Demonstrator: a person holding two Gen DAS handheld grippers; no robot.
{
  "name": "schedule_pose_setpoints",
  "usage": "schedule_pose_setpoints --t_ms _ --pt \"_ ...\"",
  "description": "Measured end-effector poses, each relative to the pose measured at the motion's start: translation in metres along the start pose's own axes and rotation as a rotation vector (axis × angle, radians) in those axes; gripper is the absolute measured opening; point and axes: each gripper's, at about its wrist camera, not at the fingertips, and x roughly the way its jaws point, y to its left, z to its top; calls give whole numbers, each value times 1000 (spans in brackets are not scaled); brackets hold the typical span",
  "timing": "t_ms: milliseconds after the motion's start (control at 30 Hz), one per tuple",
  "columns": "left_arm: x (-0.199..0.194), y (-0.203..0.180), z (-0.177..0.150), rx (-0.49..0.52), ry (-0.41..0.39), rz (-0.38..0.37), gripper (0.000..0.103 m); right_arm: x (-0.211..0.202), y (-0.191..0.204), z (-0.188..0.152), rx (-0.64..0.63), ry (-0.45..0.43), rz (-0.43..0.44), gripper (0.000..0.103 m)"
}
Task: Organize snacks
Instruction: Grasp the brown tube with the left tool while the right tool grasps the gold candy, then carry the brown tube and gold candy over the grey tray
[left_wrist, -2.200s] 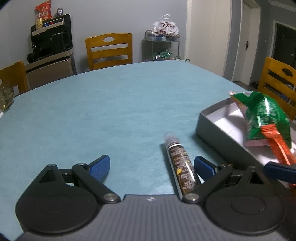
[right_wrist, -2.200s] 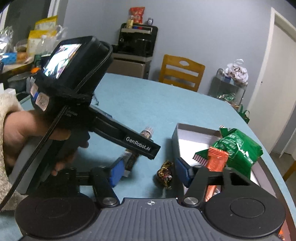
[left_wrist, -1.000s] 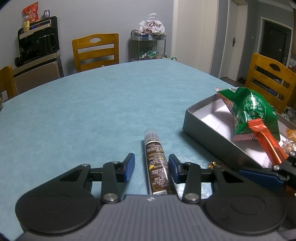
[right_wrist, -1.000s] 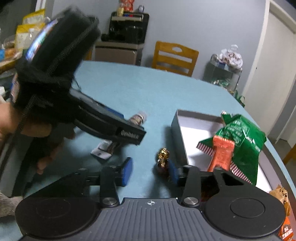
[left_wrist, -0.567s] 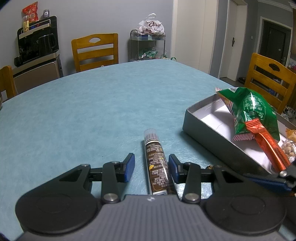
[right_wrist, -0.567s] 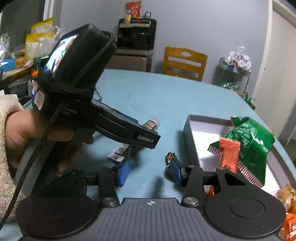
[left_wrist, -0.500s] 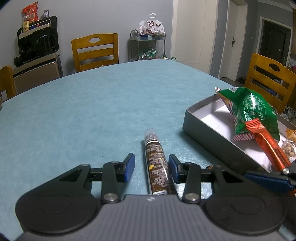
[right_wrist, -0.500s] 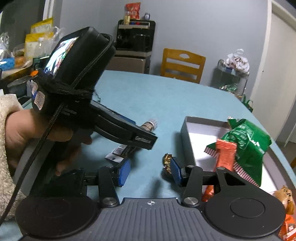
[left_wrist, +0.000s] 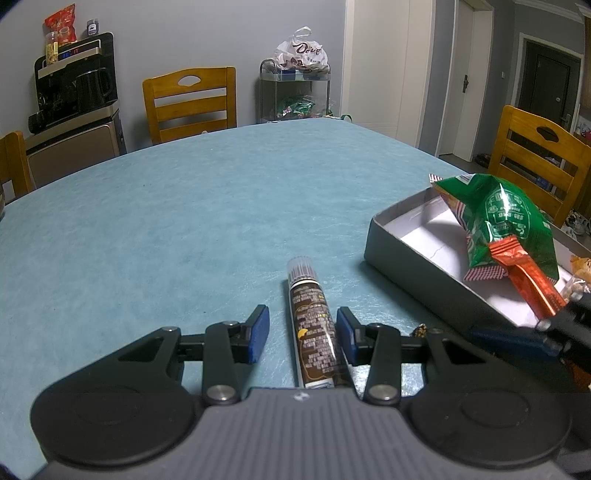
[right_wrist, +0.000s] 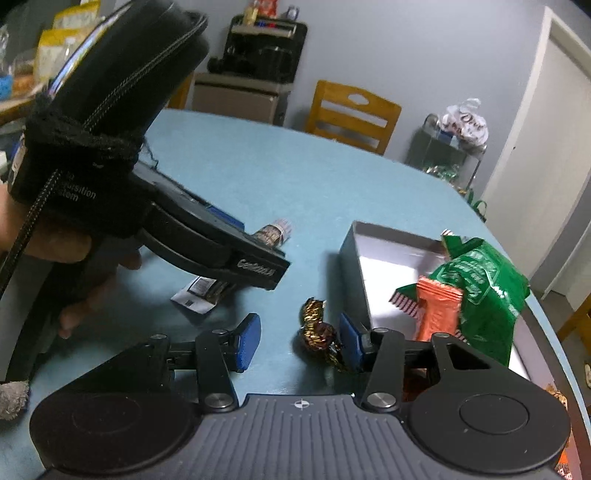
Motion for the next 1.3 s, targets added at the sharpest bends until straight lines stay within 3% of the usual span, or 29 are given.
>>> schedule_pose_setpoints --t_ms 100,233,400,700,1300 --pt "0 0 0 0 0 0 39 5 -5 4 21 27 24 45" --pt "0 -1 1 2 1 -4 39 6 -8 4 49 35 53 24" --pt "-2 -2 2 10 1 -30 22 2 -9 1 68 14 65 24" --pt "-7 -6 3 19 -18 -39 20 -29 -23 -11 106 -59 68 24" --pt "-75 -28 12 62 -211 -93 19 -111 -81 -53 204 -225 30 24"
